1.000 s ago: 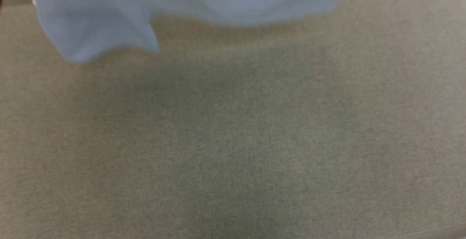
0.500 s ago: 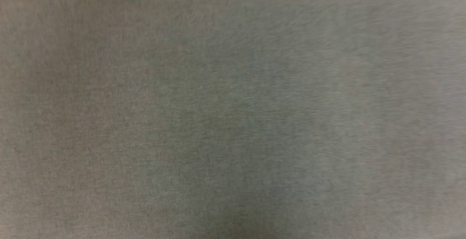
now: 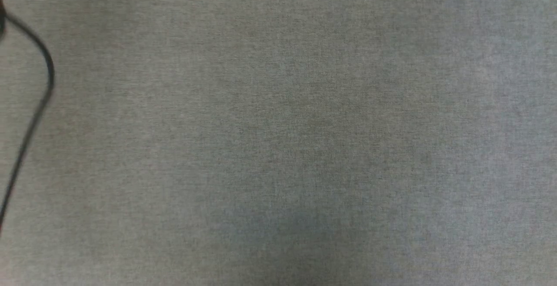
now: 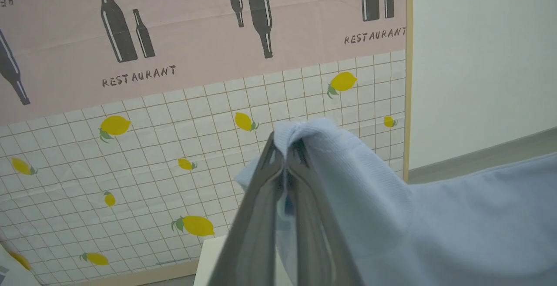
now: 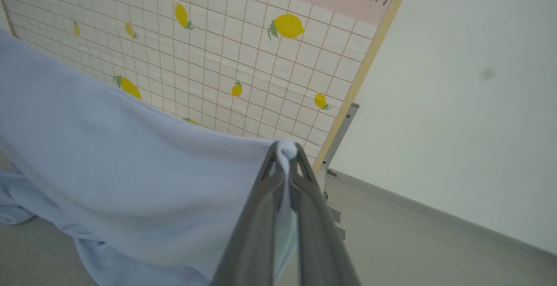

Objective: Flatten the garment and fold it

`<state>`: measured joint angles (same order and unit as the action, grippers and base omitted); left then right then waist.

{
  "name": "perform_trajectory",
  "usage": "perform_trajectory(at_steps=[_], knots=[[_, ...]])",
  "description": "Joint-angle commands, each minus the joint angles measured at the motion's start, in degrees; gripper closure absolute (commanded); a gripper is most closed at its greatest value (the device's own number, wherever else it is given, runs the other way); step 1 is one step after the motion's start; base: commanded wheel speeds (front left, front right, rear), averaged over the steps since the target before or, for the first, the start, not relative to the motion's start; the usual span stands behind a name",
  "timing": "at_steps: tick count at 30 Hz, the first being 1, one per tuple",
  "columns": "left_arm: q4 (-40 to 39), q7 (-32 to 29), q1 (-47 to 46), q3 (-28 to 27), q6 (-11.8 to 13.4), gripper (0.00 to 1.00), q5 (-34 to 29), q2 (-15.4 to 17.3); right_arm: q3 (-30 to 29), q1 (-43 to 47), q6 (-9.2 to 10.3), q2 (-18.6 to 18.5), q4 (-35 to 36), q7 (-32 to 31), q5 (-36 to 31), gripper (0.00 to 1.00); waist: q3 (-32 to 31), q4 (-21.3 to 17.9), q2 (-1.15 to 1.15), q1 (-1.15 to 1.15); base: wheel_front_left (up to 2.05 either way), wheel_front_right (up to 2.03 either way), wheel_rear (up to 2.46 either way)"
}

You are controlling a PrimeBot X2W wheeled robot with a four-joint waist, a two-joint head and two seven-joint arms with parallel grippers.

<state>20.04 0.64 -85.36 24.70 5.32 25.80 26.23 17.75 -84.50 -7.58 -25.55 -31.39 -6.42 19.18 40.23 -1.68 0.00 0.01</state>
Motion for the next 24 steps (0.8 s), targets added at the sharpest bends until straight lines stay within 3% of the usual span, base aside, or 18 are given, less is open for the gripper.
perform_trajectory(at_steps=[1, 5, 10, 18, 24], knots=[[-2.2, 0.1, 3.5, -0.2, -0.3, 1.00, 0.9, 1.1, 0.1, 3.3, 0.09, -1.8, 2.2, 0.5, 1.6, 1.00, -2.0, 0.5, 0.00, -0.01, 0.00, 0.00, 0.00], [-10.4, -1.3, 13.8, -0.7, 0.8, 1.00, 3.6, 3.3, -0.6, 13.1, 0.09, -5.8, 8.9, -0.2, 5.9, 1.00, -5.5, 1.1, 0.00, -0.01, 0.00, 0.00, 0.00], [-22.3, -4.1, 29.5, -1.4, 4.2, 1.00, 6.6, 6.8, -4.3, 27.5, 0.09, -8.3, 17.3, -2.4, 8.8, 1.00, -10.0, 1.5, 0.00, -0.01, 0.00, 0.00, 0.00], [-35.6, -6.6, 56.0, 1.7, 10.4, 1.00, 8.3, 11.3, -12.3, 51.0, 0.09, -5.0, 28.3, -5.1, 8.4, 1.00, -17.3, 1.5, 0.00, -0.01, 0.00, 0.00, 0.00], [-39.2, -10.9, 70.4, 6.1, 11.5, 1.00, 11.4, 14.4, -17.1, 65.1, 0.09, -0.6, 33.5, -8.2, 7.8, 1.00, -21.3, 1.5, 0.00, -0.01, 0.00, 0.00, 0.00]])
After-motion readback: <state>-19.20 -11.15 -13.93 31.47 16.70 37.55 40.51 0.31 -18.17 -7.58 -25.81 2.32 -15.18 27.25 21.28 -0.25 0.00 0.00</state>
